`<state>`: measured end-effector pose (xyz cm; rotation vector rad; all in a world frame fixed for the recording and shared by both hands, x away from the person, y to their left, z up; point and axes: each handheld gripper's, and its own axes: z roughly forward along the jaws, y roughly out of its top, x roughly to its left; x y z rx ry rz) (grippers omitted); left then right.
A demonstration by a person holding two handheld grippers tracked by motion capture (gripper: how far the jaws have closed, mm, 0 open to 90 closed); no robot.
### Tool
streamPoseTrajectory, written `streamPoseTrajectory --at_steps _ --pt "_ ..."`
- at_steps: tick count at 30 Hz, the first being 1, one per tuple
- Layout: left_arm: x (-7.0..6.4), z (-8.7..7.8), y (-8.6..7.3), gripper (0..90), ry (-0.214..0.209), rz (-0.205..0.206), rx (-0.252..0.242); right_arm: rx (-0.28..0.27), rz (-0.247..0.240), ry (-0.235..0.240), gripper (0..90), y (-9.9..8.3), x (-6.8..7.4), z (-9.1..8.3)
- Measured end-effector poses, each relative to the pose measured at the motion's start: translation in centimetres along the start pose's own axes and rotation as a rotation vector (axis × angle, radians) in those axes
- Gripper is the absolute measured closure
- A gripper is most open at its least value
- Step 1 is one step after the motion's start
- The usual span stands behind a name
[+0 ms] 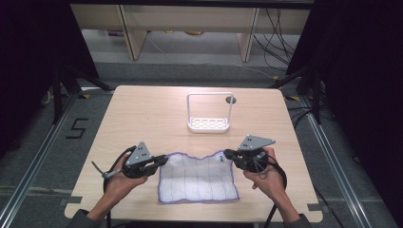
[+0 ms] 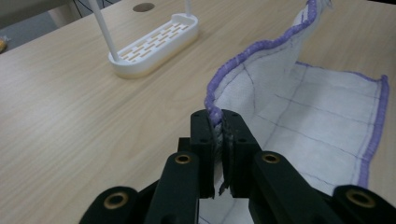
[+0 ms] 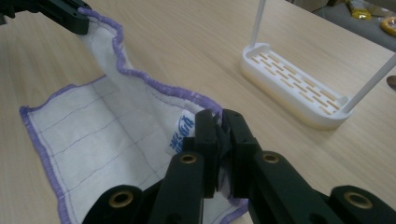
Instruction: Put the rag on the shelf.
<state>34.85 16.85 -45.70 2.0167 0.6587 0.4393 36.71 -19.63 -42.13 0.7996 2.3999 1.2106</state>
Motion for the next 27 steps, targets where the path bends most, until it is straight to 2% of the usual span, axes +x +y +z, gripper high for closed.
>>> streamPoseTrajectory --at_steps 2,3,8,11,12,13,14,16,18,22,23,24,25,26,27 --pt "-0.6 -0.3 -0.4 83.5 -0.008 0.007 0.006 0.007 -0.011 0.009 85.6 -0.4 0.4 -0.2" --pt "-0.9 -0.4 -0.6 83.4 -0.02 0.011 0.006 0.015 0.004 0.017 85.6 -0.7 0.7 -0.2" --pt "-2.4 -0.6 -1.8 83.3 -0.037 0.04 0.038 0.031 -0.003 0.027 85.6 -2.0 1.2 -0.5" --pt "-2.9 -0.6 -2.6 82.7 -0.058 0.049 0.073 0.041 -0.003 0.033 85.6 -2.7 1.5 -0.5" --pt "-3.0 -0.5 -2.9 82.6 -0.053 0.058 0.082 0.056 0.011 0.052 85.6 -3.0 1.6 -0.5" --pt "-3.4 -0.3 -3.2 82.6 -0.06 0.033 0.071 0.06 0.012 0.04 85.5 -3.4 1.8 -0.5" --pt "-3.7 -0.2 -3.5 82.6 -0.063 0.036 0.076 0.061 0.01 0.043 85.5 -3.7 1.9 -0.4" --pt "-3.9 -0.1 -3.9 82.6 -0.064 0.072 0.115 0.078 0.011 0.05 85.5 -4.2 2.3 -0.4" --pt "-4.4 0.1 -4.2 82.5 -0.079 0.076 0.126 0.083 -0.01 0.055 85.4 -4.6 2.6 -0.4" --pt "-5.2 0.1 -4.5 82.5 -0.083 0.099 0.139 0.099 -0.004 0.058 85.3 -5.2 3.2 -0.8" --pt "-5.2 0.1 -4.5 82.3 -0.096 0.118 0.156 0.099 -0.017 0.058 85.2 -5.4 3.3 -0.7" --pt "-5.4 -0.1 -4.6 81.6 -0.095 0.117 0.175 0.103 -0.015 0.054 85.1 -5.5 3.4 -0.8" --pt "-5.6 -0.1 -4.7 80.8 -0.093 0.115 0.162 0.11 -0.005 0.056 84.9 -5.8 3.6 -0.9" --pt "-5.6 -0.2 -4.8 79.9 -0.088 0.135 0.168 0.108 -0.012 0.065 84.6 -6.0 3.6 -0.9" --pt "-5.7 -0.3 -4.8 79.9 -0.102 0.135 0.166 0.12 -0.011 0.063 84.5 -6.3 3.7 -0.9"
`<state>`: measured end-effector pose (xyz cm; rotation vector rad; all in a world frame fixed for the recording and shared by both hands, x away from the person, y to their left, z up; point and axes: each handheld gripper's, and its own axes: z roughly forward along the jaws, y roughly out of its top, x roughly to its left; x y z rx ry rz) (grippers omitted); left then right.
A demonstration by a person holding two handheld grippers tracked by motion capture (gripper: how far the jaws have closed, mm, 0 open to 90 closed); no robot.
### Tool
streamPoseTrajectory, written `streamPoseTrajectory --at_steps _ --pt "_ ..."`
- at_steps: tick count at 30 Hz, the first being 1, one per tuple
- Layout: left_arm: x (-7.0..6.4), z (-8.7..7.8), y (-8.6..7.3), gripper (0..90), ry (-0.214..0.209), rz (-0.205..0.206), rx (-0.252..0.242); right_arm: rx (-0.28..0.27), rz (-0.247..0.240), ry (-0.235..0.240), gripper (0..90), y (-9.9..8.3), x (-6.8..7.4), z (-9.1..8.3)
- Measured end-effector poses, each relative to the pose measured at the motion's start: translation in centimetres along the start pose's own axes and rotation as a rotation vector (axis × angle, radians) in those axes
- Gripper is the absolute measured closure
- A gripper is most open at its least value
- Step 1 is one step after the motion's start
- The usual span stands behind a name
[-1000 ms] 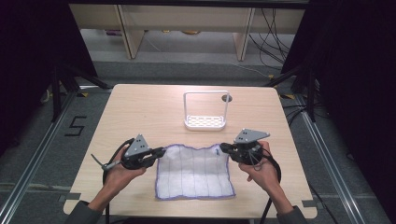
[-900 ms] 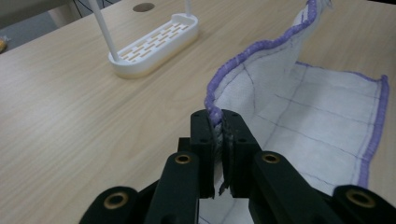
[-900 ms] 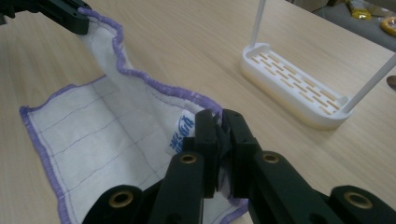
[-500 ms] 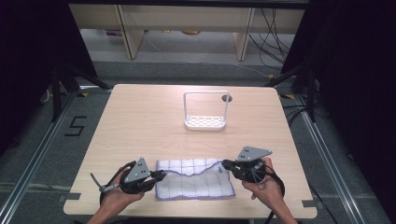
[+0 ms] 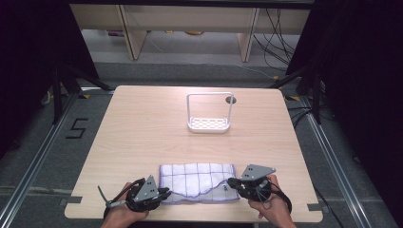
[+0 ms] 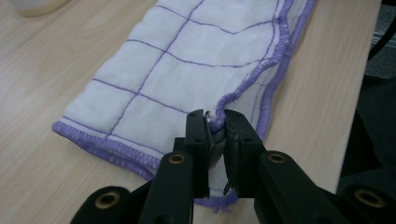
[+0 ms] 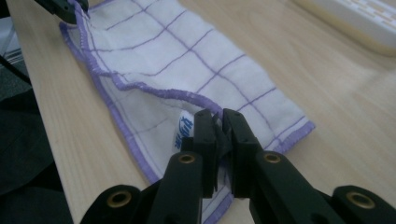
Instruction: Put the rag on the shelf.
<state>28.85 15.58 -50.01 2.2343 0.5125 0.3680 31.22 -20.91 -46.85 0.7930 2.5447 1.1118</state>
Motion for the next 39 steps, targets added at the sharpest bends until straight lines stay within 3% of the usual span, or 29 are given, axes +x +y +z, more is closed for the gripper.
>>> streamPoseTrajectory --at_steps 1,3,7,9,11,15,16,18,19,21,22,24,26,28,30,33,35,37,39 --pt "-0.1 -0.2 -0.3 79.7 0.005 0.02 0.024 0.002 0.0 -0.002 84.5 -0.3 0.1 0.0" --pt "-0.4 -0.2 -0.5 78.1 -0.003 -0.001 0.02 0.022 0.009 0.016 84.2 -1.0 0.5 0.0" --pt "-0.8 -0.4 -0.9 66.7 -0.015 0.006 0.027 0.038 0.011 0.026 80.0 -1.9 1.2 -0.2" --pt "-1.1 -0.6 -0.8 56.8 -0.031 -0.021 0.009 0.047 0.023 0.064 71.0 -2.3 1.3 -0.4" --pt "-1.0 -1.0 -0.7 43.3 -0.024 -0.051 -0.022 0.026 0.054 0.033 62.4 -2.5 1.4 -0.9" --pt "0.0 -1.6 -0.1 35.8 0.021 -0.106 -0.09 -0.029 0.096 0.013 53.4 -1.8 0.7 -1.9" --pt "0.4 -1.7 0.1 34.7 0.023 -0.128 -0.105 -0.052 0.101 0.005 53.3 -1.6 0.5 -2.1" --pt "1.5 -1.8 0.4 34.4 0.028 -0.12 -0.085 -0.071 0.122 -0.006 52.3 -1.2 0.2 -2.3" --pt "1.9 -1.7 0.6 34.4 0.045 -0.136 -0.089 -0.084 0.119 -0.014 51.9 -0.9 -0.1 -2.3" --pt "3.1 -1.4 0.8 34.4 0.034 -0.147 -0.062 -0.09 0.163 -0.036 51.7 -0.4 -0.4 -2.3" --pt "3.6 -1.1 0.9 34.2 0.05 -0.166 -0.06 -0.088 0.137 -0.049 51.4 -0.2 -1.1 -2.1" --pt "4.6 -0.4 1.0 31.8 0.066 -0.204 -0.073 -0.074 0.153 -0.073 49.6 0.3 -1.9 -1.6" --pt "5.5 0.0 1.2 30.5 0.049 -0.195 -0.041 -0.054 0.185 -0.091 48.6 0.7 -2.7 -0.9" --pt "6.3 0.6 1.4 30.4 0.061 -0.202 -0.024 -0.023 0.17 -0.096 47.7 1.0 -3.5 0.0" --pt "7.2 1.1 1.7 30.4 0.061 -0.213 -0.012 0.001 0.192 -0.098 46.8 1.3 -4.0 1.0" --pt "8.2 1.9 2.0 30.4 0.065 -0.23 0.001 0.038 0.188 -0.104 45.0 1.6 -4.6 2.3" --pt "8.6 2.4 2.2 30.8 0.058 -0.247 0.003 0.067 0.198 -0.107 43.9 1.7 -5.0 3.0" --pt "8.8 2.9 2.3 31.4 0.052 -0.234 0.023 0.083 0.211 -0.113 43.6 1.9 -5.2 3.7" --pt "8.9 3.3 2.1 32.3 0.053 -0.226 0.032 0.063 0.21 -0.122 43.3 2.0 -5.3 4.5"
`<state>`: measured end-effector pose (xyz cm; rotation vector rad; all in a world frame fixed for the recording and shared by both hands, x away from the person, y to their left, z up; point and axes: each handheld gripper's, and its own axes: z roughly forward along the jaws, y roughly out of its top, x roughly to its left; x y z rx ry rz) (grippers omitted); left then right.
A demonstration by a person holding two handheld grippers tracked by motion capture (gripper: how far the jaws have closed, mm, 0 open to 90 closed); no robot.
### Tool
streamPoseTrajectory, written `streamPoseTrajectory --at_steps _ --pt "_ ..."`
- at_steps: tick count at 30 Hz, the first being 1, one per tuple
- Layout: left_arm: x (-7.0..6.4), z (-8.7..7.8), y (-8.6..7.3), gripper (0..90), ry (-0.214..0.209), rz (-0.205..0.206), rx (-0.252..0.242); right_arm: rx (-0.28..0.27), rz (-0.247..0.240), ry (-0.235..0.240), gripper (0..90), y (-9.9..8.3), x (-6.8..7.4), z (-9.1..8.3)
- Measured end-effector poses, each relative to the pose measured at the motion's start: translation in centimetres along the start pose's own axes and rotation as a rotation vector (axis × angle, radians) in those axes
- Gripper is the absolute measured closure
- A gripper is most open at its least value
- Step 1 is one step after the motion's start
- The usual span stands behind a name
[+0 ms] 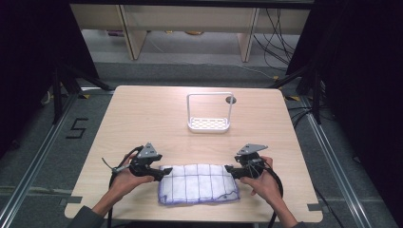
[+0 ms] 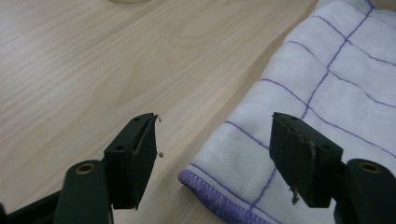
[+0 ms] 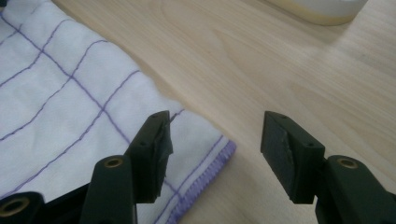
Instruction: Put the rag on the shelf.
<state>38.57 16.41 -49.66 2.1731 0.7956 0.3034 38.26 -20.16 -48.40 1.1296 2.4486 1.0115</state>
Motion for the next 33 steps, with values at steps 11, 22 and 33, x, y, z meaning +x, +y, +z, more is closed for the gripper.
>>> streamPoseTrajectory --at_steps 11,22,33 --pt "0.0 1.0 -1.1 38.5 0.005 0.047 0.069 0.101 -0.079 -0.029 43.0 -0.5 1.0 1.8" --pt "-0.4 0.9 -1.3 64.6 -0.066 0.081 0.06 0.106 -0.059 0.011 52.7 -0.5 0.7 1.8" --pt "-2.5 0.3 -1.4 78.4 -0.012 0.235 0.074 0.071 -0.116 0.067 79.9 -0.3 0.7 2.0"
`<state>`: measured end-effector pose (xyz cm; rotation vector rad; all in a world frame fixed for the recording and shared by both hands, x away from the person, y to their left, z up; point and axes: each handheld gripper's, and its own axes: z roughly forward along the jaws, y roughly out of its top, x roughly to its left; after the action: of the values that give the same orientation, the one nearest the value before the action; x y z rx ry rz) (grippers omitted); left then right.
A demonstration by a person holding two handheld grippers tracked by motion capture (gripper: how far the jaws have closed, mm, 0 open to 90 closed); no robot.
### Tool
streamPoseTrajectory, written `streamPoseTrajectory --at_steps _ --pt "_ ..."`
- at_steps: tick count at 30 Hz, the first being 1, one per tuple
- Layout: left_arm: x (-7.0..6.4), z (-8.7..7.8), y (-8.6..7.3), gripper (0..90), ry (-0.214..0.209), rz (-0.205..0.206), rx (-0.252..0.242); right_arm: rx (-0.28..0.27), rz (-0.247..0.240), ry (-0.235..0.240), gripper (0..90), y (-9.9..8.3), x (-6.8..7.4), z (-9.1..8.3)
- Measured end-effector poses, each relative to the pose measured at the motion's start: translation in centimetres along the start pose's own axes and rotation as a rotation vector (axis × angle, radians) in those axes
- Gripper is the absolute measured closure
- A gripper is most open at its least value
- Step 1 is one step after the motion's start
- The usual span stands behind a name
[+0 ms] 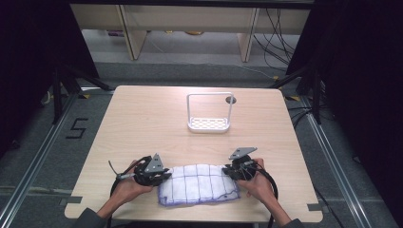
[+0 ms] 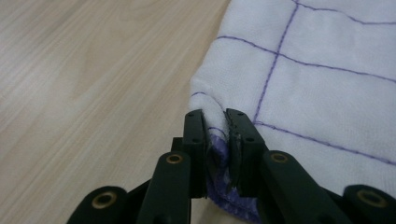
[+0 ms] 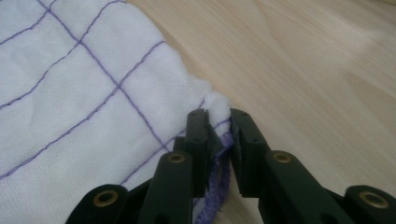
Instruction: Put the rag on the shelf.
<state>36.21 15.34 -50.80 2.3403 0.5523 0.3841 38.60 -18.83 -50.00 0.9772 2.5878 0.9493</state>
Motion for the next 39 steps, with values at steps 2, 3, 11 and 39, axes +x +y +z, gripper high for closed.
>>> streamPoseTrajectory --at_steps 2,3,11,39 --pt "-0.3 -0.2 -0.2 78.7 0.004 -0.015 0.001 0.0 -0.015 0.001 80.6 0.3 -0.3 0.0" --pt "-0.5 -0.4 -0.2 78.7 0.001 -0.003 0.0 -0.006 -0.022 -0.007 80.8 0.5 -0.5 0.1" --pt "-2.3 -1.5 -0.5 79.0 -0.008 0.015 0.004 -0.014 -0.043 0.011 81.4 3.5 -2.2 1.3" --pt "-10.7 1.4 3.8 78.4 -0.175 0.053 -0.096 0.082 -0.148 0.124 81.3 11.3 -2.3 7.5"
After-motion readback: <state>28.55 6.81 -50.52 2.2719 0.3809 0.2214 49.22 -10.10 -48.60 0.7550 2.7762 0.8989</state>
